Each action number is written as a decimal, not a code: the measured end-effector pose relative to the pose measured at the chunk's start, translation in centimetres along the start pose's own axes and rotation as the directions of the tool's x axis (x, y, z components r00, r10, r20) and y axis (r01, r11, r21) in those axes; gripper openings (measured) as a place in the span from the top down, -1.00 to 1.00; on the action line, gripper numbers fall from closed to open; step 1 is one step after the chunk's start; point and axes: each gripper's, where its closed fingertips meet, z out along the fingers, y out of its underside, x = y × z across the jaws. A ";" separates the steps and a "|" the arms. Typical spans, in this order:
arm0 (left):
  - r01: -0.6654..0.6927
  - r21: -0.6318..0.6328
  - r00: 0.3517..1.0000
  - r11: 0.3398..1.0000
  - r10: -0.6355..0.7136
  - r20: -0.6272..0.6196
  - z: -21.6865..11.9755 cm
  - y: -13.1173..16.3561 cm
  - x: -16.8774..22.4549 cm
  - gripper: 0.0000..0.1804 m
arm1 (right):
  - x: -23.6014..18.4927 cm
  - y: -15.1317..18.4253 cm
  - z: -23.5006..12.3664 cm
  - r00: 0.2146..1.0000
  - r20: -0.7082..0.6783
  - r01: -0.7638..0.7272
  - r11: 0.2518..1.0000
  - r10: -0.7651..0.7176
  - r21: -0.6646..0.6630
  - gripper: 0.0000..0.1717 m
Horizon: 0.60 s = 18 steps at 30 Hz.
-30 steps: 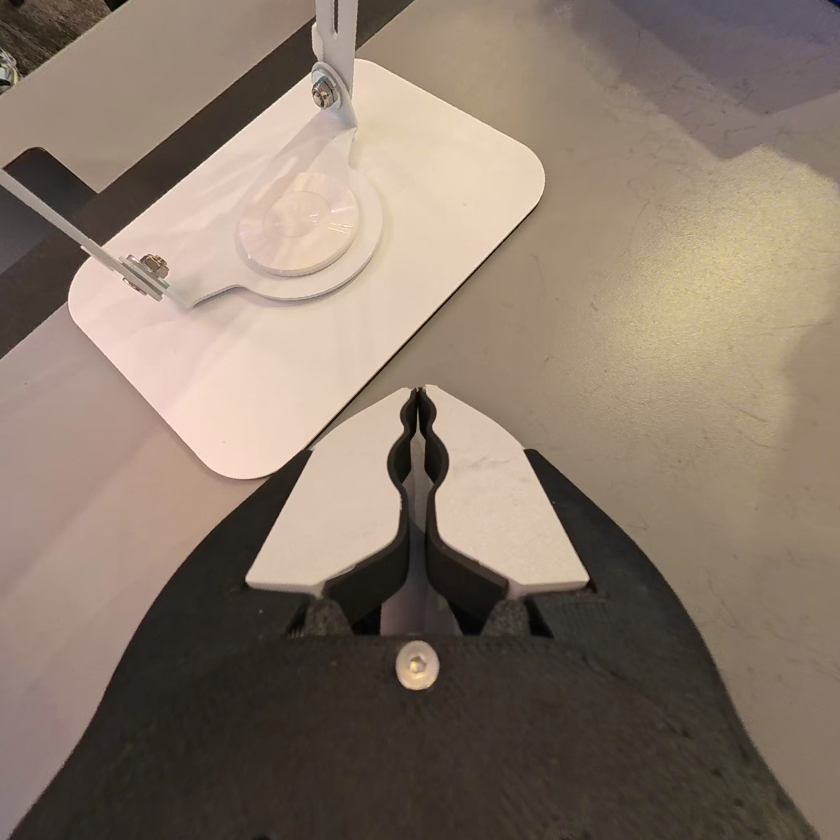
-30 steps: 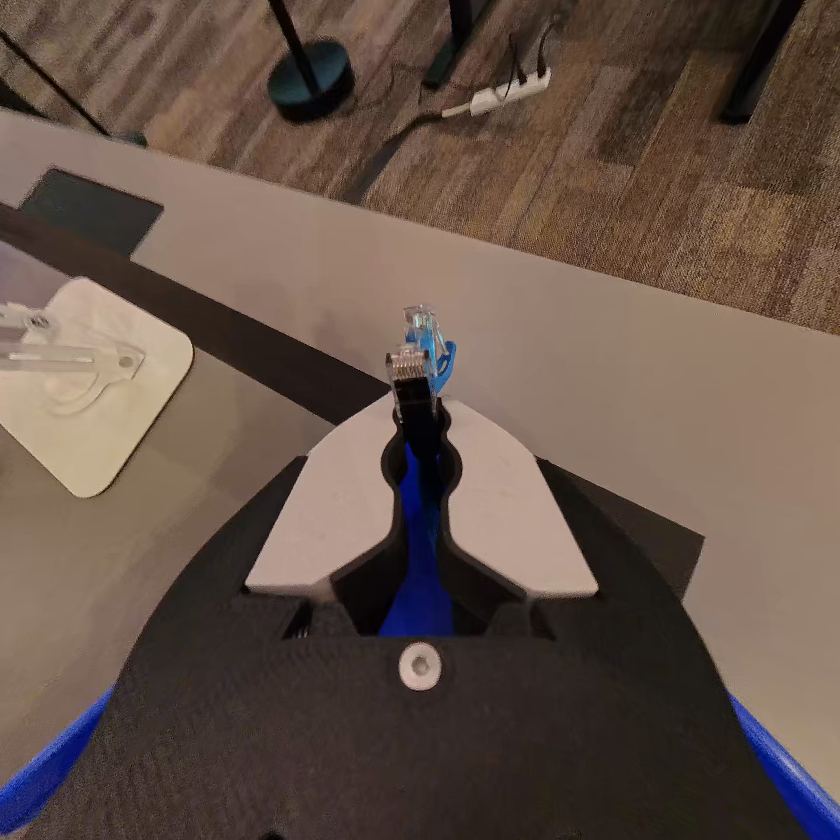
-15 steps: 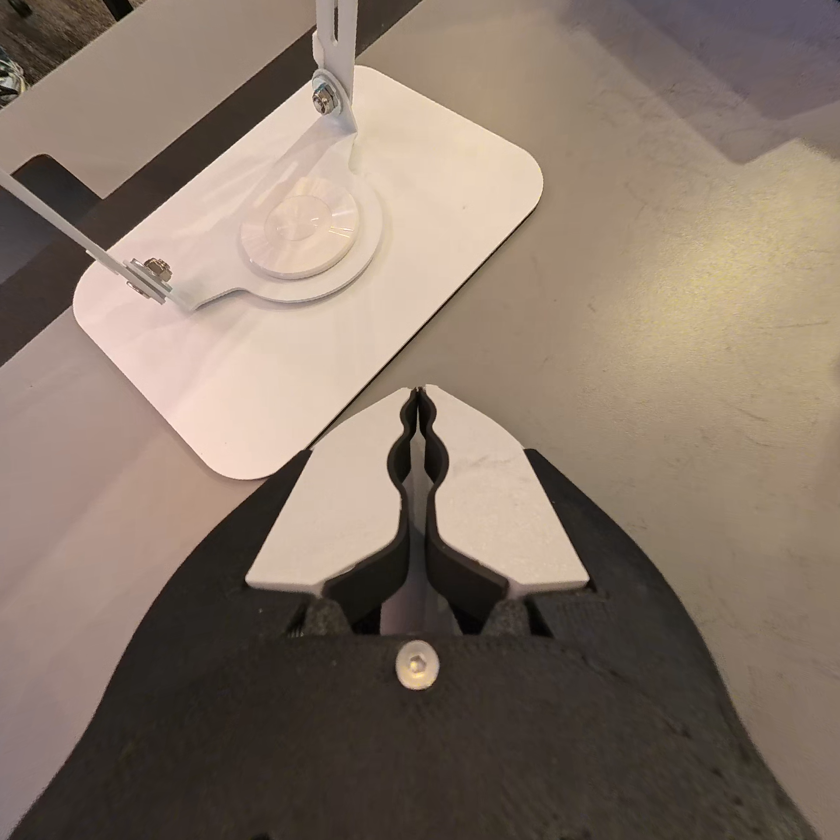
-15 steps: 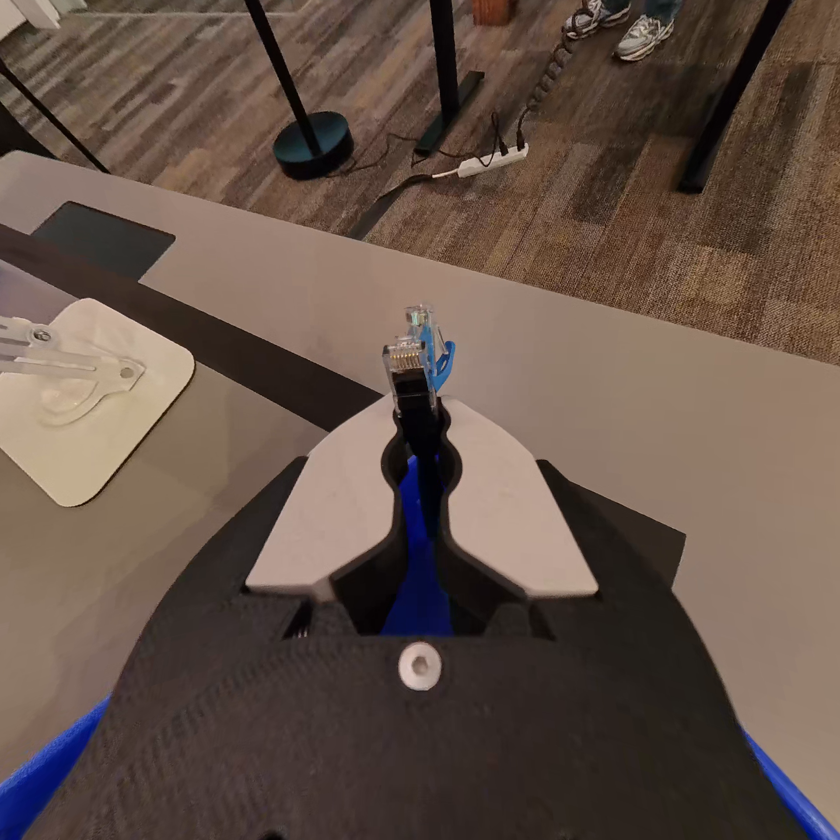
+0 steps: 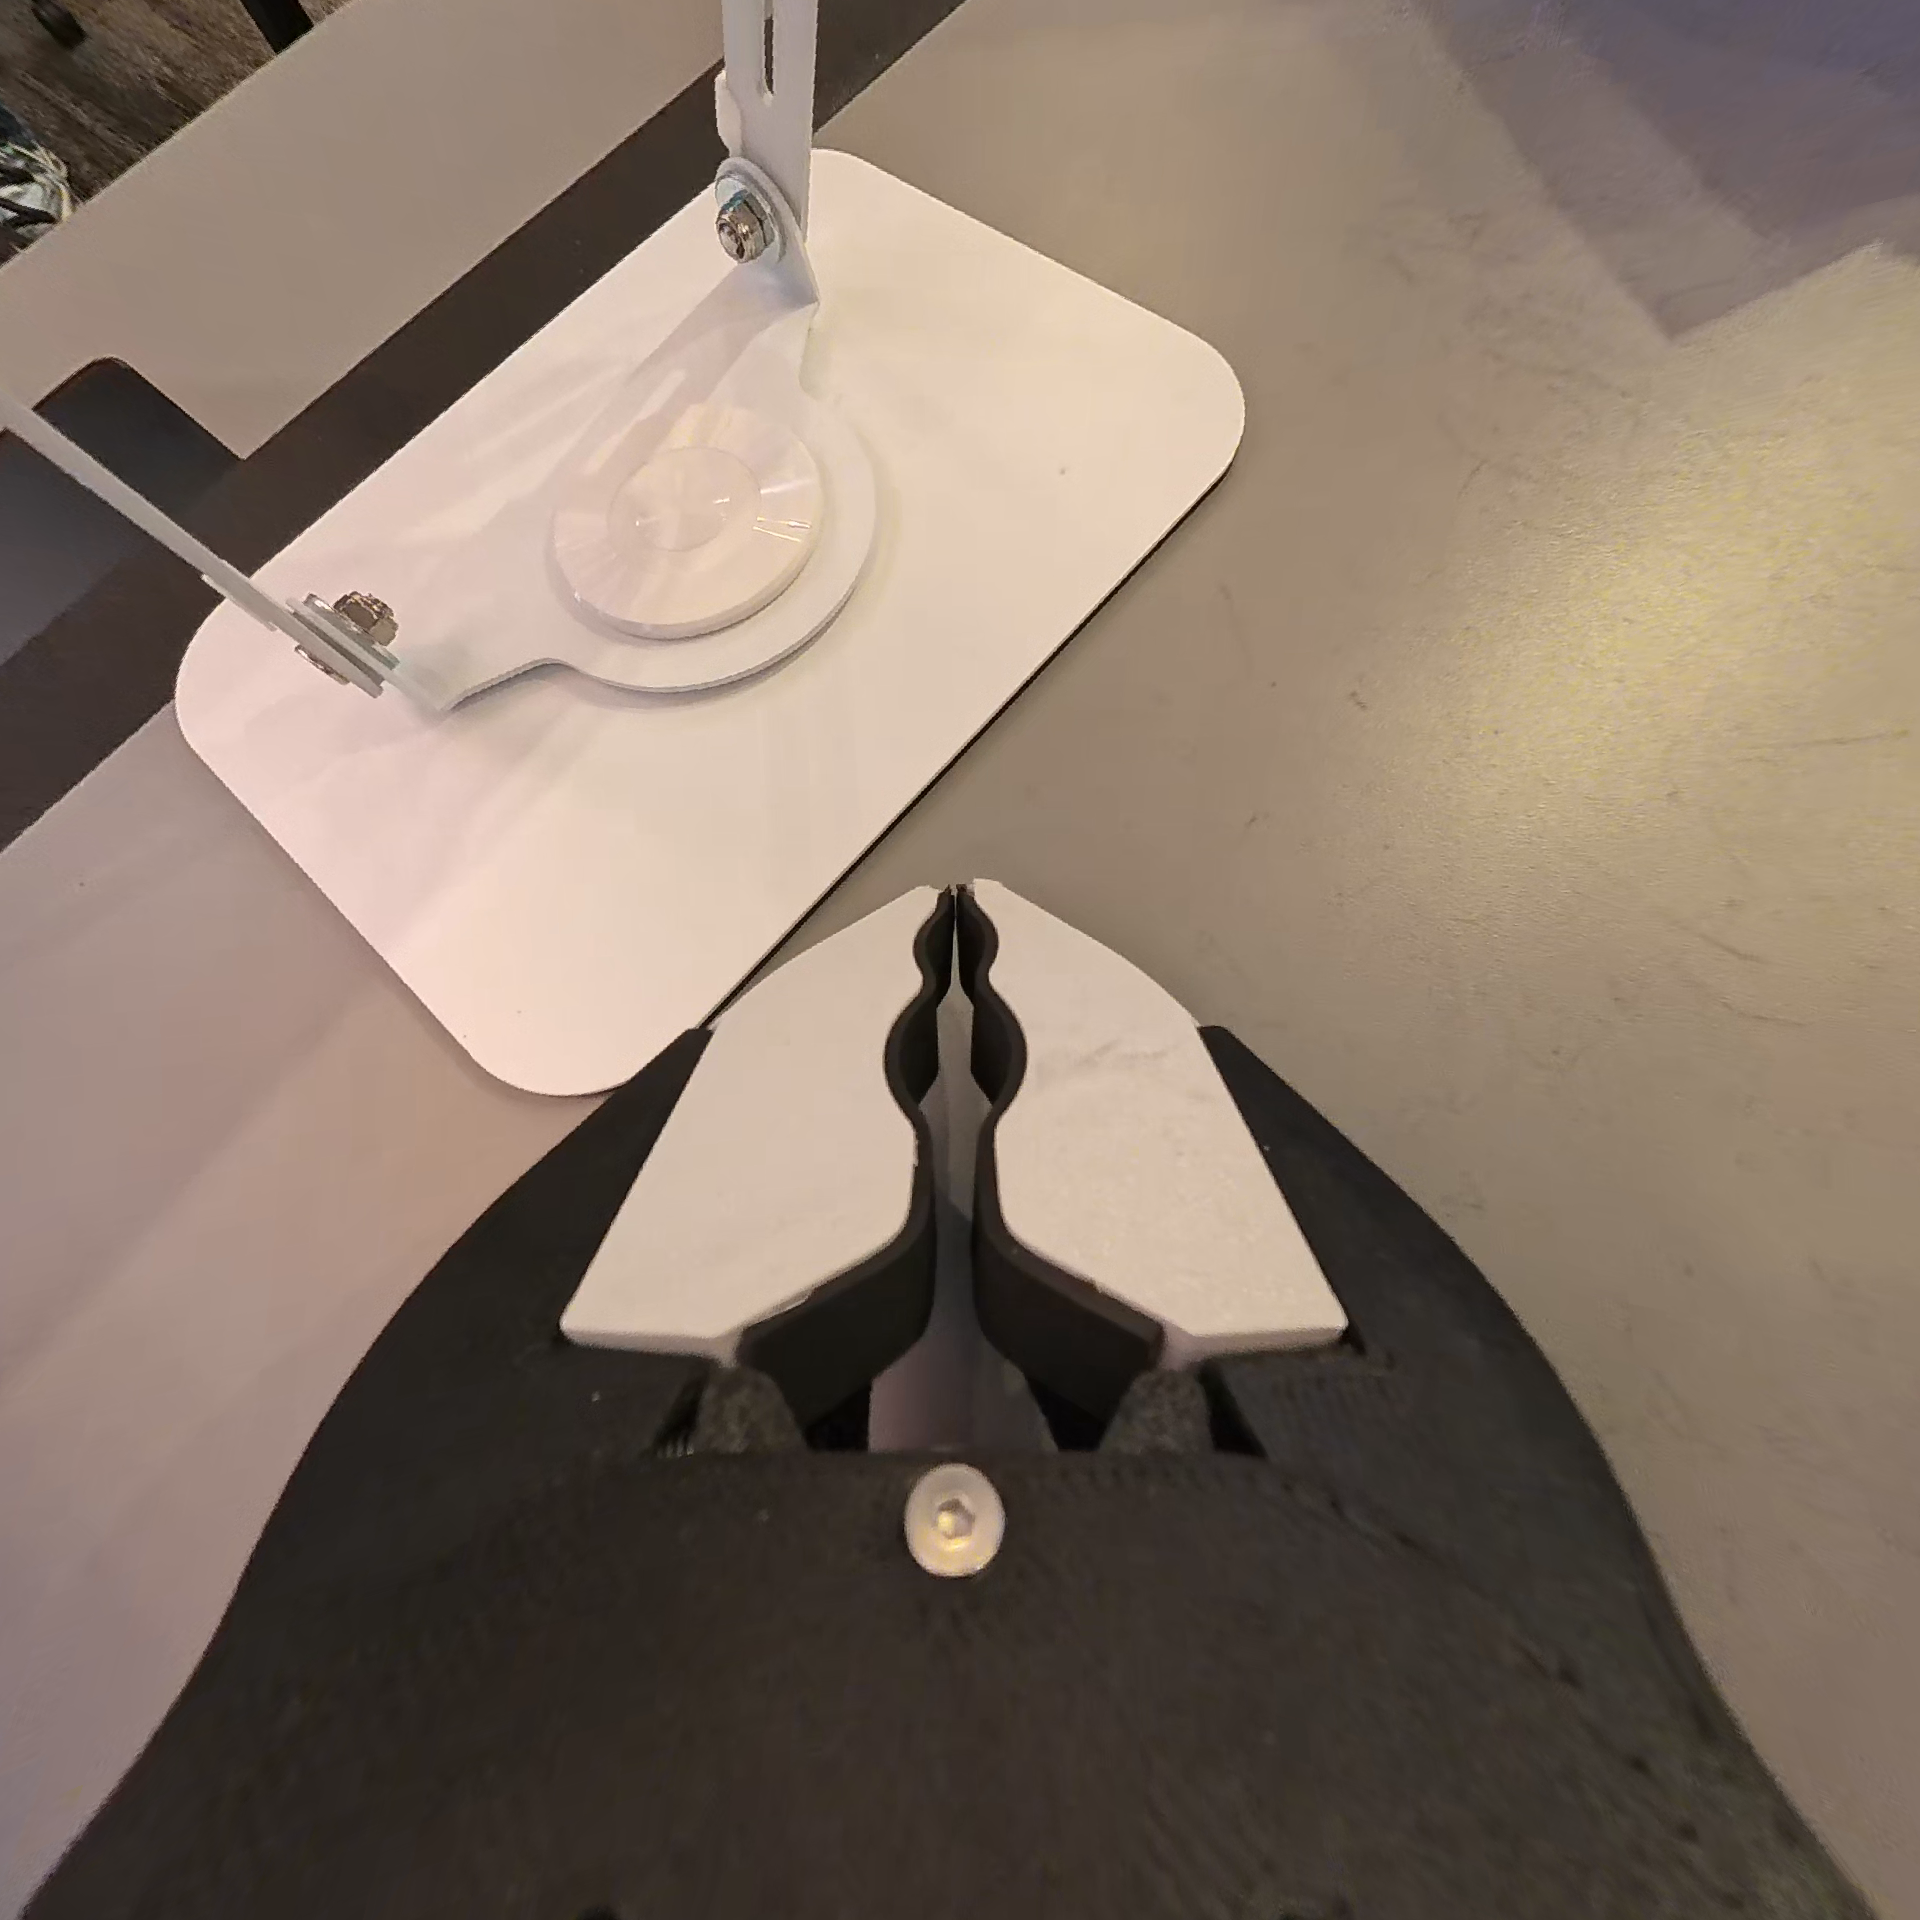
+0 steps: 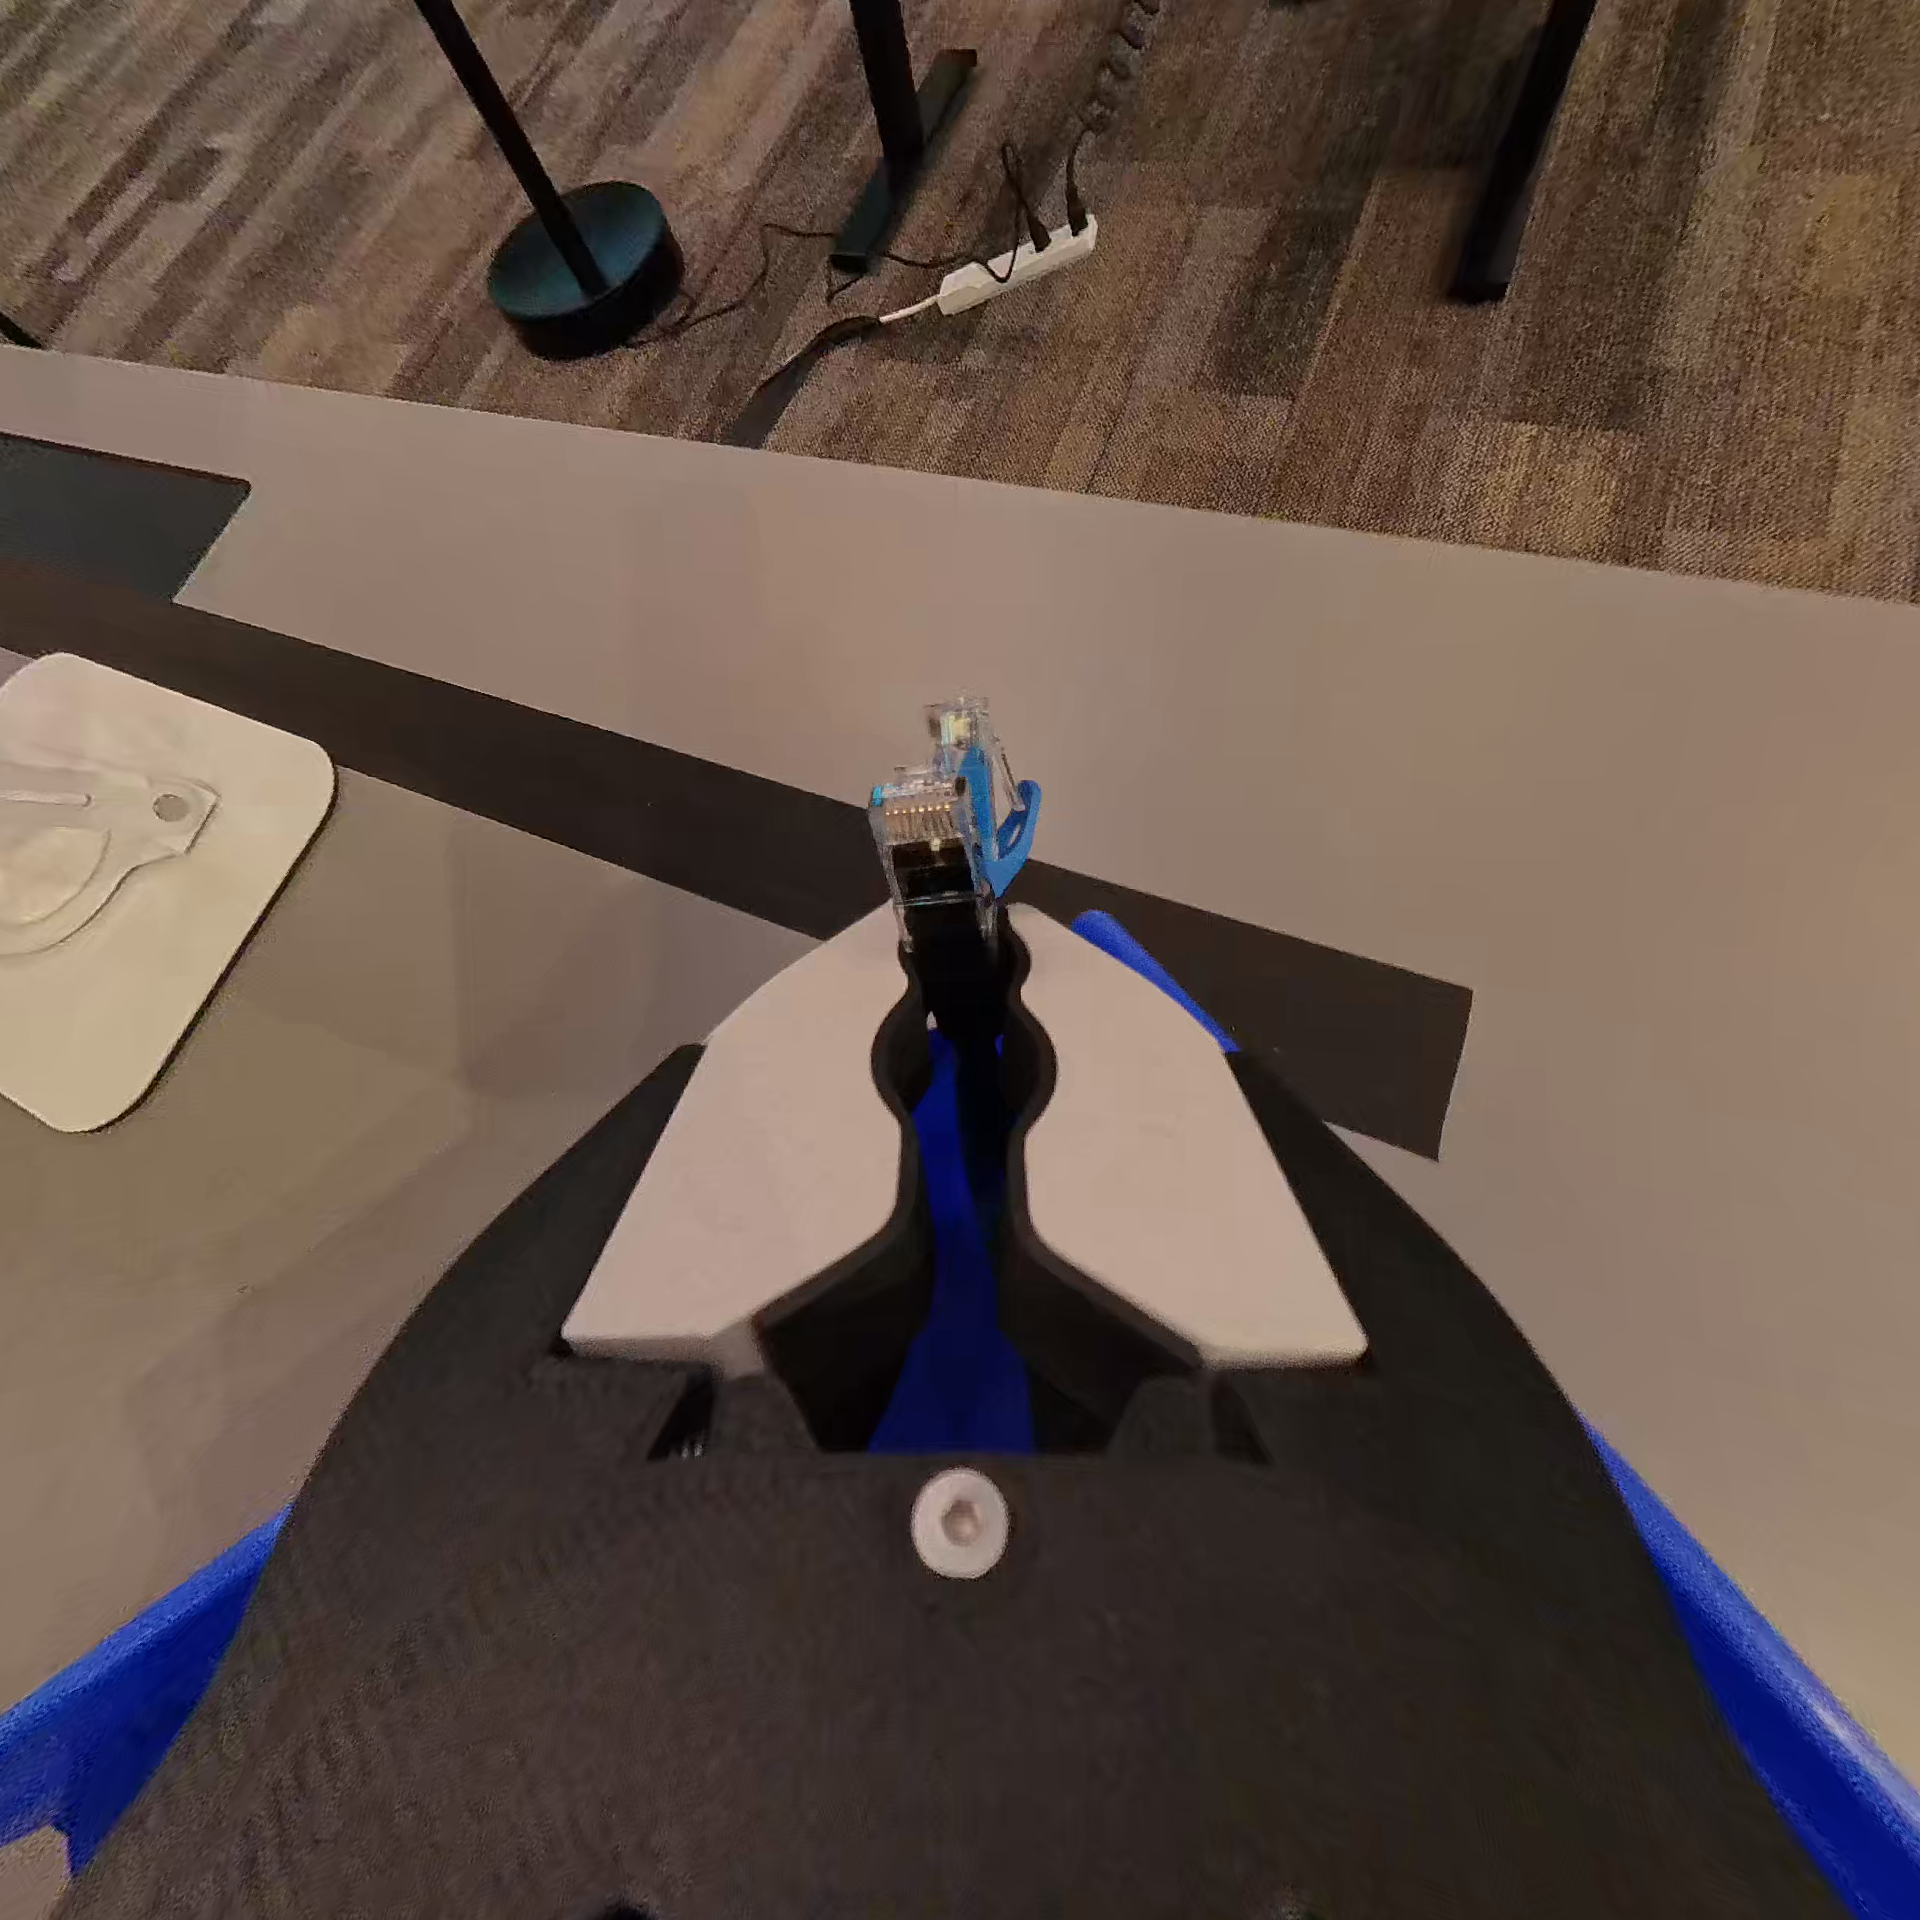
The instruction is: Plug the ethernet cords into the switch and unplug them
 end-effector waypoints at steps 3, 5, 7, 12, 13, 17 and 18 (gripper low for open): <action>0.000 0.001 1.000 1.000 0.000 0.000 0.0 0.0 0.0 1.00 | 0.2 0.3 -0.2 1.000 -0.003 -0.004 1.000 0.004 0.008 0.90; -0.003 -0.001 1.000 1.000 0.003 0.003 0.0 0.0 0.0 1.00 | 0.2 0.3 -0.1 1.000 -0.001 0.000 1.000 0.000 0.003 0.90; -0.006 -0.001 1.000 1.000 0.006 0.006 0.0 0.0 0.0 1.00 | 0.0 0.2 0.1 0.999 0.035 -0.032 0.999 0.032 0.007 0.90; -0.011 -0.001 1.000 1.000 0.011 0.010 0.0 0.0 0.0 1.00 | -1.5 -0.4 1.5 0.992 0.116 -0.062 0.998 0.059 0.019 0.90; -0.012 -0.002 1.000 1.000 0.012 0.010 0.0 0.0 0.0 1.00 | -2.1 -0.7 2.0 0.990 0.131 -0.050 0.999 0.048 0.014 0.90; -0.012 0.000 1.000 1.000 0.012 0.010 0.0 0.0 0.0 1.00 | -5.9 -2.0 4.8 0.977 0.214 0.003 1.000 -0.002 -0.008 0.90; -0.011 0.001 1.000 1.000 0.011 0.010 0.0 0.0 0.0 1.00 | -7.1 -2.3 5.7 0.971 0.239 0.020 1.000 -0.016 -0.013 0.90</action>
